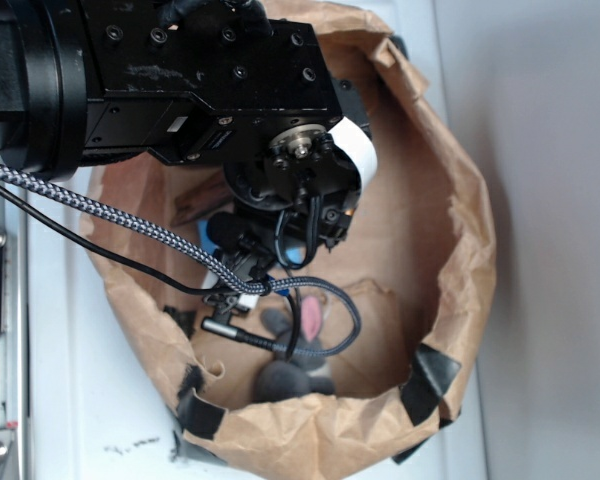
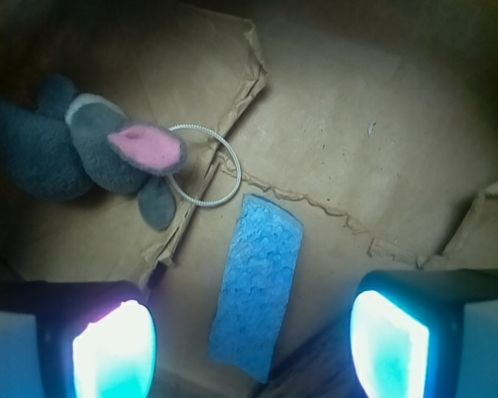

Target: Grab the blue sponge.

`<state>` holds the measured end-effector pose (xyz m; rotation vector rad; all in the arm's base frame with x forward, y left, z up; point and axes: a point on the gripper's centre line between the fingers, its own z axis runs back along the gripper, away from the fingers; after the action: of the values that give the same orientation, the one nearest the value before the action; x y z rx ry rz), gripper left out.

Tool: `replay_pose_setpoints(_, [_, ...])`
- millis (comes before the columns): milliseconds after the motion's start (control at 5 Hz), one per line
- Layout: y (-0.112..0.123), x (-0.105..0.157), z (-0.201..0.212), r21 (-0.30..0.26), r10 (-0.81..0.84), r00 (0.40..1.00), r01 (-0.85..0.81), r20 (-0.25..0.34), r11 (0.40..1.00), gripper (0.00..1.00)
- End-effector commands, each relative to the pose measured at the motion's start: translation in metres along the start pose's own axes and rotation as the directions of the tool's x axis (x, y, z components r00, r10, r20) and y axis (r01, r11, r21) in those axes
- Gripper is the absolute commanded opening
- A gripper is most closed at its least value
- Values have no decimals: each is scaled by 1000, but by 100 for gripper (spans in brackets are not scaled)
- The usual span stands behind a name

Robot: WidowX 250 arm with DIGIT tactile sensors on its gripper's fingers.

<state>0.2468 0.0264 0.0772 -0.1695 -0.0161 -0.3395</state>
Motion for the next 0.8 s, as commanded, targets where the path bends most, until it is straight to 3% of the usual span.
replay_pose_setpoints(0, [-4, 8, -1, 71, -16, 999, 13, 49, 997, 100])
replay_pose_setpoints(200, [-1, 11, -11, 66, 10, 998, -14, 67, 998, 100])
replay_pose_setpoints(600, [6, 14, -45, 152, 46, 995, -59, 84, 987, 100])
